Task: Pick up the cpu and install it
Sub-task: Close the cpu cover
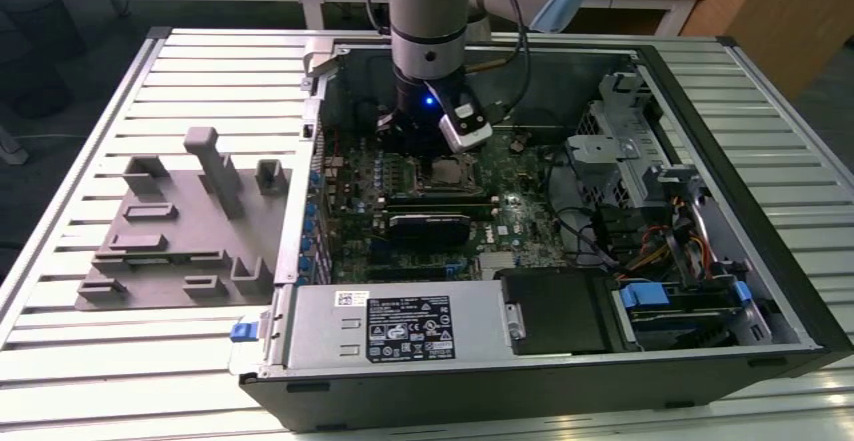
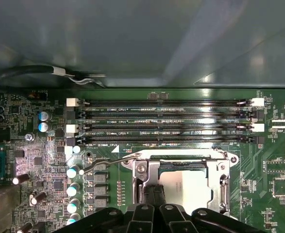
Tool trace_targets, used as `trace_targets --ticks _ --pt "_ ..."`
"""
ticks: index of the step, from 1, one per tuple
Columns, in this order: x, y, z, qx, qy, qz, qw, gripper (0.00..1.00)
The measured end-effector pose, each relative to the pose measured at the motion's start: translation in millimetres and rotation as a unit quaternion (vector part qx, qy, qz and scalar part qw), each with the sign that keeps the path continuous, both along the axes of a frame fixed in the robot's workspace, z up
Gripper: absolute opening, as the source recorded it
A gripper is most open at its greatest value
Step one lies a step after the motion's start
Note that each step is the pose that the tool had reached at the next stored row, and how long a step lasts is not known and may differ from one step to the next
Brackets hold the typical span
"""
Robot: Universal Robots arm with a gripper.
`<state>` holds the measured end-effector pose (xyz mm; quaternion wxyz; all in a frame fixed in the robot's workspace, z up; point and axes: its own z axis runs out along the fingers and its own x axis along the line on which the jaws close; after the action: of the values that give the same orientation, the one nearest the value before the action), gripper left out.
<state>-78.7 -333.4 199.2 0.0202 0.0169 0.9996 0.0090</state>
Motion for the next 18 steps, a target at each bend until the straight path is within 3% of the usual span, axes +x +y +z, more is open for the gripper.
trace_targets --ticks 9,18 --pt "0.2 0.0 2.9 -0.0001 -0.0002 0.000 1.0000 0.11" --pt "0.1 0.0 15.1 -0.0001 -0.0011 0.000 1.0000 0.11"
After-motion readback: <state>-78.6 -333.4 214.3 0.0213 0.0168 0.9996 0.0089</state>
